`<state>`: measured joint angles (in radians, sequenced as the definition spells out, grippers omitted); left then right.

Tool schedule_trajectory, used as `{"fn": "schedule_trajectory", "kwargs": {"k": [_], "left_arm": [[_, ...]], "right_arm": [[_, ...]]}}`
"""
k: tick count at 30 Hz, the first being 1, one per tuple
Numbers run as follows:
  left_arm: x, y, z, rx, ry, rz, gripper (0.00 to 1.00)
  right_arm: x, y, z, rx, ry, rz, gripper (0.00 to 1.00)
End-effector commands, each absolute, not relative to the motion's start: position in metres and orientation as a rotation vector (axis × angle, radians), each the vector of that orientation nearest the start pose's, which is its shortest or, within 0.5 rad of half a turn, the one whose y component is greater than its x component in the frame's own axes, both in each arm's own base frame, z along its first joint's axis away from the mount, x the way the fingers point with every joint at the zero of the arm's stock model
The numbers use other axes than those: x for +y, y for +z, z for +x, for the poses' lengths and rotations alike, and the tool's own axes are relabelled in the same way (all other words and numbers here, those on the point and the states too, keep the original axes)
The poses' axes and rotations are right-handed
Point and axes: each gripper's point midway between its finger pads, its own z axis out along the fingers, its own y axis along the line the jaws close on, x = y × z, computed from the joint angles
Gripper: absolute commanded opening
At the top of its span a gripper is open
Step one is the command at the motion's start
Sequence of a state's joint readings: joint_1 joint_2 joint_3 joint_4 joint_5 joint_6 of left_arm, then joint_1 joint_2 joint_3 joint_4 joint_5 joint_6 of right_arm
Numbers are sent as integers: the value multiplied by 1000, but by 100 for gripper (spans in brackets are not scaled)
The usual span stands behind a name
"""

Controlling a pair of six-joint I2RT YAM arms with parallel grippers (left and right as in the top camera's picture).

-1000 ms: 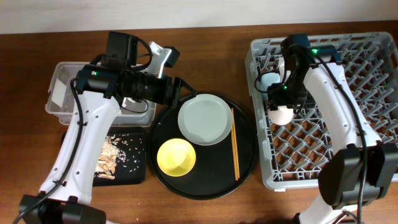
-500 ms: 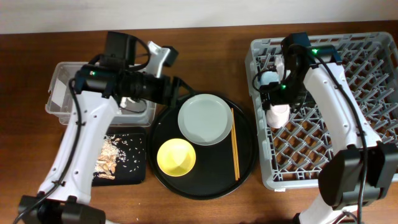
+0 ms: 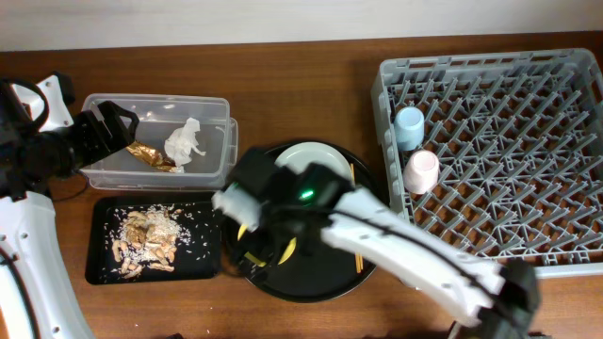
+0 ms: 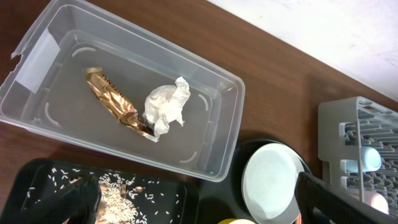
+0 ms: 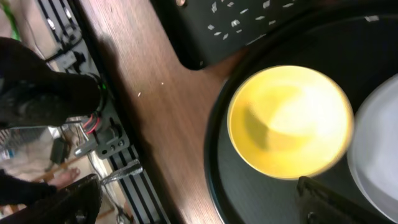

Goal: Sort waste into correct bins and load items into the dishwasher rack

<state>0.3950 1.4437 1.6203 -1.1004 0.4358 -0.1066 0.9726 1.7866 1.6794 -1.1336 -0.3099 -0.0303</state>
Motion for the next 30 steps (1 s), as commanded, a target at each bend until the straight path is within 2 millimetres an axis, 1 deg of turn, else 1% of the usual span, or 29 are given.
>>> {"fn": "schedule_trajectory", "kwargs": {"k": [1,2,3,4,6,7,9,13,15,17,18,20,21,22,23,25,26,27,28,29,30], "left_arm": [[74,294,355,2383,-394,-448,99],[74,294,355,2383,-394,-449,99],[74,293,355,2383,-394,-449,99],[74,294,355,2383,-394,-449,99],[74,294,355,2382,-394,-449,99],[74,293,355,2383,-394,-449,99],[74,293,355,2383,-394,-449,99],[74,294,355,2382,-393,-449,99],[74,293,355,2383,-394,-449,99],[74,293,355,2383,-394,-449,99],[74,294,355,2382,-394,-449,99],[74,294,355,2383,-394,-449,99],[74,294,355,2382,-394,-449,99],[74,294,355,2382,-394,-449,99],[74,294,355,2383,-394,-449,99],[74,294,355,2382,-394,-449,99],[74,293,355,2383,-394,-449,99],[74,293,355,2383,-394,-449,99],[74,294,355,2382,-394,-449,99],[74,294,355,2383,-394,-449,99],[74,294,355,2382,-394,-449,99]], "right_arm": [[374,138,191,2579,414,-1467,97],[379,123,191,2596,402,-1484,93],[381,110,191,2629,391,-1480,86],[382,94,192,2668,367,-1480,85],[381,84,194,2685,342,-1481,85],[382,82,197,2685,331,-1471,85],[384,83,203,2672,334,-1449,85],[379,82,207,2702,327,-1409,84],[371,81,216,2719,276,-1372,84],[355,79,229,2767,209,-1298,84],[352,79,229,2790,228,-1287,81],[358,81,222,2818,344,-1291,68],[364,83,216,2824,411,-1303,66],[368,82,212,2821,433,-1316,66],[371,80,210,2811,435,-1328,65],[385,71,202,2781,446,-1371,56],[389,68,199,2776,445,-1387,54],[391,65,197,2781,438,-1381,54],[388,59,202,2817,373,-1308,54],[384,53,206,2825,310,-1281,49],[384,49,208,2827,292,-1280,47]]}}
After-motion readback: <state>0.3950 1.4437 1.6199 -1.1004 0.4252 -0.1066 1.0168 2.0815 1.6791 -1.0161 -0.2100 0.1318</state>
